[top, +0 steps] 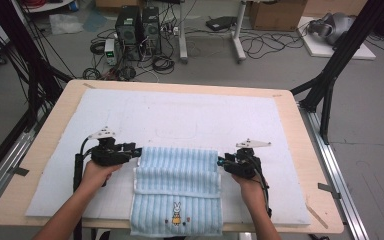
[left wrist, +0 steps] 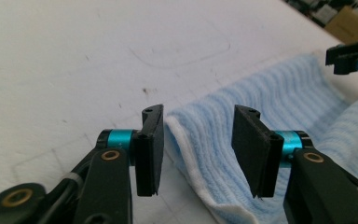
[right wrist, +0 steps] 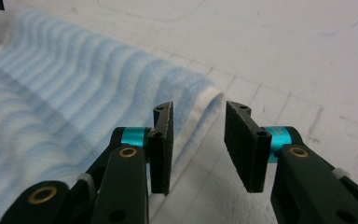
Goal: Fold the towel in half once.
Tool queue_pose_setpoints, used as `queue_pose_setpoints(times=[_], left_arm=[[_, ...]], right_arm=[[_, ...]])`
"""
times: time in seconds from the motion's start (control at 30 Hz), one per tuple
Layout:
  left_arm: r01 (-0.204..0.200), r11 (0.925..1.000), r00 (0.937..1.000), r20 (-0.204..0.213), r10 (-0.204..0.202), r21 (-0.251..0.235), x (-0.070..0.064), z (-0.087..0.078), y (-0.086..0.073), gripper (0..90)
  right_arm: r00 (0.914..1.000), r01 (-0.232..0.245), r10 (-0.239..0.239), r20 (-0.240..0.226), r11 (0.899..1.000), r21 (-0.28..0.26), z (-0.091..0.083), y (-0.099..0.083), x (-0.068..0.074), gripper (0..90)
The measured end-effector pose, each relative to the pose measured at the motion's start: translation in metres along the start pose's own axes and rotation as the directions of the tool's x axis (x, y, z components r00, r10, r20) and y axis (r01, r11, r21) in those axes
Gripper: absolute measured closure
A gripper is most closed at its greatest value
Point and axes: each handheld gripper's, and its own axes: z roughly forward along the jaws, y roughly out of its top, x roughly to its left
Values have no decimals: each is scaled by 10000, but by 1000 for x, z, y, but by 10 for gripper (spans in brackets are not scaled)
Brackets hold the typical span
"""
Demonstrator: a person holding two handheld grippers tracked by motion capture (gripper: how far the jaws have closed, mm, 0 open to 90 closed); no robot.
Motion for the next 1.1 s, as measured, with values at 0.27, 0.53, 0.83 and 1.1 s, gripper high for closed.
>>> queue_pose_setpoints(times=[0.27, 0.53, 0.83, 1.1], left_arm=[[-629, 9973, 9975, -309, 641, 373, -3, 17, -3, 865], [226, 9997, 9980, -594, -231, -97, 3, 20, 1, 857], [-285, 9985, 9968, -734, 319, 460, 2, 21, -1, 510], [-459, 9964, 9963, -691, 509, 717, -2, 30, 4, 860]], right_arm=[[9973, 700, -701, -207, 9975, -26, 11, 3, 4, 881], [9969, 615, -592, 528, 9972, -433, 15, 12, -1, 885], [9969, 543, -555, 565, 9983, 212, 28, 9, 3, 530], [9932, 1090, -1099, 372, 9937, 272, 35, 13, 7, 855]])
